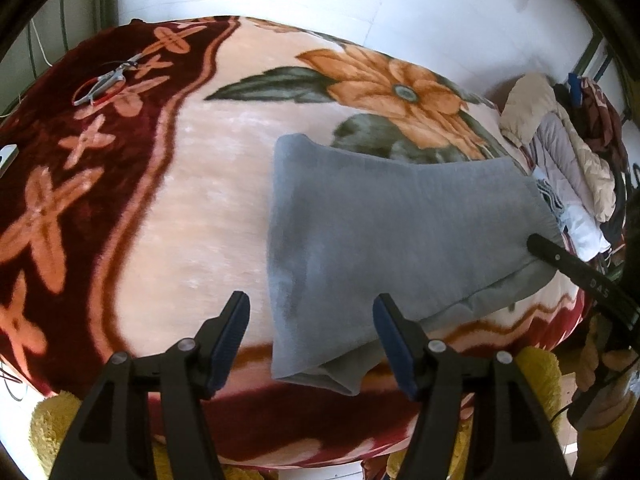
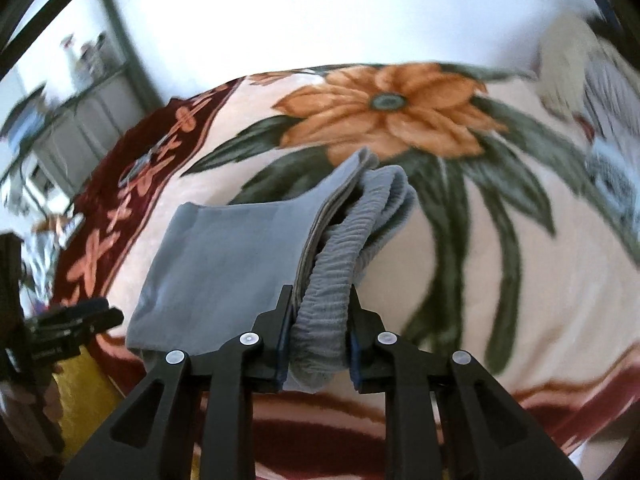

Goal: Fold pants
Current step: 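Grasp the waistband with the right gripper and fold it over the pants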

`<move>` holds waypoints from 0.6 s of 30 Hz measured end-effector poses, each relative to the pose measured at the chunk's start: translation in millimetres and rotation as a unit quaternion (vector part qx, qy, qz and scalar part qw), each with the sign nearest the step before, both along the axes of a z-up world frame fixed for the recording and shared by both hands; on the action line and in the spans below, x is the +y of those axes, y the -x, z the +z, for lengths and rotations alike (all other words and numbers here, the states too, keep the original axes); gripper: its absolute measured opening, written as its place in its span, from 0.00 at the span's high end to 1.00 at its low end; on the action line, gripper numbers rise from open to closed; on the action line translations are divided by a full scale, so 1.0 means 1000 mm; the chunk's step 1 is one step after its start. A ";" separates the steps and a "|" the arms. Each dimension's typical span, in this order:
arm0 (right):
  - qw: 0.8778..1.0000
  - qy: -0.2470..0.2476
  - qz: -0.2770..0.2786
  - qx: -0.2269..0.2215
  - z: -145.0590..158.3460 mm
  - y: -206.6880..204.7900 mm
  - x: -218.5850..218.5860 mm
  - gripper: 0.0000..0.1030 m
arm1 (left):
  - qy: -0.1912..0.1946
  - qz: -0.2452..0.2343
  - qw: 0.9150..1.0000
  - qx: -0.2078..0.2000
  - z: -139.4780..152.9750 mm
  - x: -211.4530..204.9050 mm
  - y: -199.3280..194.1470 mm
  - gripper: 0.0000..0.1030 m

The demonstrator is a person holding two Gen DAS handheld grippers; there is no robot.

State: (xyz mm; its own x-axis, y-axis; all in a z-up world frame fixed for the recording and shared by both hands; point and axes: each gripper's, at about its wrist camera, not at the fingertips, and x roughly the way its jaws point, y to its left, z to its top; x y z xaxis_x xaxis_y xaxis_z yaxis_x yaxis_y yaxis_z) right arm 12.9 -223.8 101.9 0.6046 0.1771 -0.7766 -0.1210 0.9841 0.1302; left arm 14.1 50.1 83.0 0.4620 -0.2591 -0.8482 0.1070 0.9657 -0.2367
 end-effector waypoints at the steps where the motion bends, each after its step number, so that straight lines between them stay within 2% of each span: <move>1: 1.000 0.013 0.012 -0.003 0.004 -0.001 0.008 0.78 | 0.000 0.003 1.000 -0.002 0.001 0.003 0.000 0.34; 4: 0.997 0.051 0.056 -0.016 0.015 -0.002 0.039 0.78 | 0.003 0.014 1.000 -0.008 0.004 0.013 -0.003 0.34; 10: 0.985 0.094 0.138 -0.034 0.023 -0.006 0.098 0.79 | 0.014 0.045 0.999 -0.019 0.008 0.042 -0.011 0.34; 18: 0.973 0.127 0.192 0.001 -0.008 -0.029 0.164 0.79 | 0.034 0.083 0.996 -0.011 0.000 0.081 -0.016 0.34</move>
State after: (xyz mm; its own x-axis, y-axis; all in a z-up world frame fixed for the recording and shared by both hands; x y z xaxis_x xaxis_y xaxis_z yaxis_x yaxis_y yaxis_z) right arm 41.7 -60.1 94.2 0.5295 0.1921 -0.8263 -0.4859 0.8671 -0.1098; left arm 30.6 131.3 82.8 0.5215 -0.2331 -0.8208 -0.0474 0.9526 -0.3006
